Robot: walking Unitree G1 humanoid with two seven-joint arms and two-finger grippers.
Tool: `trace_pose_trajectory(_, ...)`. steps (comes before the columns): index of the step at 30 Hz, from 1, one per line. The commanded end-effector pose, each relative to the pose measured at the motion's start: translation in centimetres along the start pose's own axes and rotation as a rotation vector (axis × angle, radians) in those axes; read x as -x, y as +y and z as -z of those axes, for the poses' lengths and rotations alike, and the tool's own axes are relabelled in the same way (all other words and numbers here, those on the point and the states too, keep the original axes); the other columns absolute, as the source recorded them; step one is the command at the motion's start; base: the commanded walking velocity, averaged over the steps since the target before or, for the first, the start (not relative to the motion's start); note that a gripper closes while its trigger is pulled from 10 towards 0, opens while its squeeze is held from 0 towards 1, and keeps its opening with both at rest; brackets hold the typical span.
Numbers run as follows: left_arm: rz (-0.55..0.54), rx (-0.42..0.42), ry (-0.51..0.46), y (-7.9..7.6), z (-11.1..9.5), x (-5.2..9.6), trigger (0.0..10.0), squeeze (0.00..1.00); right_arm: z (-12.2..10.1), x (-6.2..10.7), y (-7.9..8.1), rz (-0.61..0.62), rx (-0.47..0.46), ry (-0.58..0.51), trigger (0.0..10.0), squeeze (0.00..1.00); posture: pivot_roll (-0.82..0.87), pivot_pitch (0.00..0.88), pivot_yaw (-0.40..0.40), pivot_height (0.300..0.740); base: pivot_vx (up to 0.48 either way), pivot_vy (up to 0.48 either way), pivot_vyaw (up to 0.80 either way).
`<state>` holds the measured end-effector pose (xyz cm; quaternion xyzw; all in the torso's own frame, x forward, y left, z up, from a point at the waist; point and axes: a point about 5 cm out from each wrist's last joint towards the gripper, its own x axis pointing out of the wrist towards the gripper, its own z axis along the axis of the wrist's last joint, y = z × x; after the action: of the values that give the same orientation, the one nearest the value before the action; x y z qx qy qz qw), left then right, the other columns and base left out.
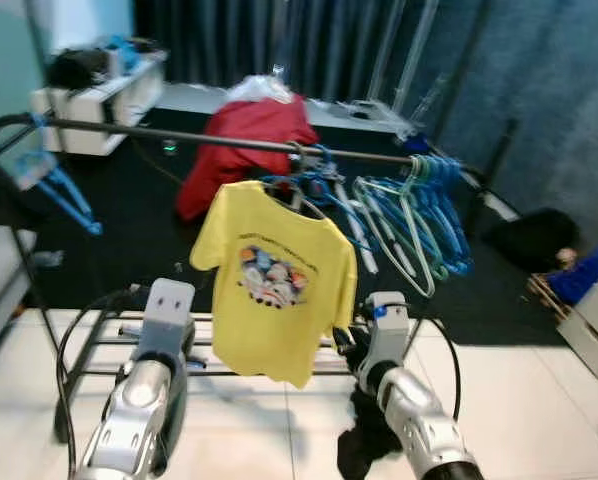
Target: Hang hanger
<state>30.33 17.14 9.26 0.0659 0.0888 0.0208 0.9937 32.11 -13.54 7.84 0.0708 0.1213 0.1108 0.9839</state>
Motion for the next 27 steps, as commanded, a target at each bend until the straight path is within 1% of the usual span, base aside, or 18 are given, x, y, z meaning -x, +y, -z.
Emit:
trace_pose_trajectory(1, 0.028, 0.031, -0.006, -0.5, 0.3, 0.0, 10.0, 0.0, -0.2, 0.3, -0.4, 0.02, 0.001, -0.021, 10.0, 0.0, -0.05, 0.032, -0.011, 0.735, 0.0, 0.0, 0.0)
trace_pose_trajectory(4, 0.063, 0.012, -0.013, -0.4, -0.5, -0.4, 10.0, 0.0, -0.5, 0.6, -0.6, 0.023, -0.004, -0.046, 10.0, 0.0, -0.06, 0.032, -0.001, 0.735, 0.0, 0.0, 0.0)
trace_pose_trajectory(5, 0.063, 0.012, -0.013, -0.4, -0.5, -0.4, 10.0, 0.0, -0.5, 0.6, -0.6, 0.023, -0.004, -0.046, 10.0, 0.0, -0.06, 0.032, -0.001, 0.735, 0.0, 0.0, 0.0)
trace_pose_trajectory(7, 0.065, 0.014, -0.02, 0.0, -1.2, -0.7, 10.0, 0.0, -0.6, 0.5, -0.2, 0.005, -0.009, -0.064, 10.0, 0.0, -0.06, 0.033, -0.006, 0.735, 0.0, 0.0, 0.0)
trace_pose_trajectory(8, 0.065, 0.014, -0.02, 0.0, -1.2, -0.7, 10.0, 0.0, -0.6, 0.5, -0.2, 0.005, -0.009, -0.064, 10.0, 0.0, -0.06, 0.033, -0.006, 0.735, 0.0, 0.0, 0.0)
trace_pose_trajectory(9, 0.057, 0.017, -0.018, 0.3, -1.1, -0.9, 10.0, 0.0, -0.5, 0.4, 0.1, -0.009, -0.002, -0.069, 10.0, 0.0, -0.06, 0.029, 0.003, 0.735, 0.0, 0.0, 0.0)
trace_pose_trajectory(12, 0.025, -0.014, -0.014, 0.9, -1.0, -1.4, 10.0, 0.0, -1.0, 0.1, 1.7, -0.106, 0.088, -0.089, 10.0, 0.0, -0.06, 0.02, 0.008, 0.735, 0.0, 0.0, 0.0)
trace_pose_trajectory(14, 0.035, -0.032, -0.024, 0.9, -1.6, -1.7, 10.0, 0.0, -1.8, 0.2, 2.6, -0.183, 0.16, -0.11, 10.0, 0.0, -0.05, 0.018, 0.002, 0.735, 0.0, 0.0, 0.0)
trace_pose_trajectory(16, 0.035, -0.032, -0.024, 0.9, -1.6, -1.7, 10.0, 0.0, -1.8, 0.2, 2.6, -0.183, 0.16, -0.11, 10.0, 0.0, -0.05, 0.018, 0.002, 0.735, 0.0, 0.0, 0.0)
trace_pose_trajectory(18, 0.04, -0.043, -0.02, 0.9, -1.8, -1.9, 10.0, 0.0, -2.0, 0.2, 2.7, -0.204, 0.188, -0.108, 10.0, 0.0, -0.05, 0.02, -0.004, 0.735, 0.0, 0.0, 0.0)
trace_pose_trajectory(19, 0.061, -0.092, -0.019, 0.6, -2.7, -2.2, 10.0, 0.0, -1.8, 0.3, 3.2, -0.294, 0.252, -0.092, 10.0, 0.0, -0.03, 0.021, -0.042, 0.735, 0.0, 0.0, 0.0)
trace_pose_trajectory(20, 0.061, -0.092, -0.019, 0.6, -2.7, -2.2, 10.0, 0.0, -1.8, 0.3, 3.2, -0.294, 0.252, -0.092, 10.0, 0.0, -0.03, 0.021, -0.042, 0.735, 0.0, 0.0, 0.0)
trace_pose_trajectory(21, 0.075, -0.129, -0.018, 0.5, -3.5, -2.5, 10.0, 0.0, -1.7, 0.4, 3.6, -0.361, 0.298, -0.078, 10.0, 0.0, -0.03, 0.021, -0.042, 0.735, 0.0, 0.0, 0.0)
trace_pose_trajectory(22, 0.112, -0.152, -0.022, 0.0, -4.6, -2.5, 10.0, 0.0, -1.6, 0.4, 3.9, -0.413, 0.319, -0.077, 10.0, 0.0, -0.02, 0.02, -0.047, 0.735, 0.0, 0.0, 0.0)
trace_pose_trajectory(23, 0.112, -0.152, -0.022, 0.0, -4.6, -2.5, 10.0, 0.0, -1.6, 0.4, 3.9, -0.413, 0.319, -0.077, 10.0, 0.0, -0.02, 0.02, -0.047, 0.735, 0.0, 0.0, 0.0)
trace_pose_trajectory(24, 0.138, -0.163, -0.025, -0.3, -5.3, -2.4, 10.0, 0.0, -1.6, 0.4, 4.1, -0.442, 0.328, -0.08, 10.0, 0.0, -0.02, 0.021, -0.047, 0.735, 0.0, 0.0, 0.0)
trace_pose_trajectory(27, 0.163, -0.134, -0.006, -0.7, -6.1, -2.1, 10.0, 0.0, -1.6, 0.3, 4.4, -0.466, 0.323, -0.095, 10.0, 0.0, -0.02, 0.021, -0.046, 0.735, 0.0, 0.0, 0.0)
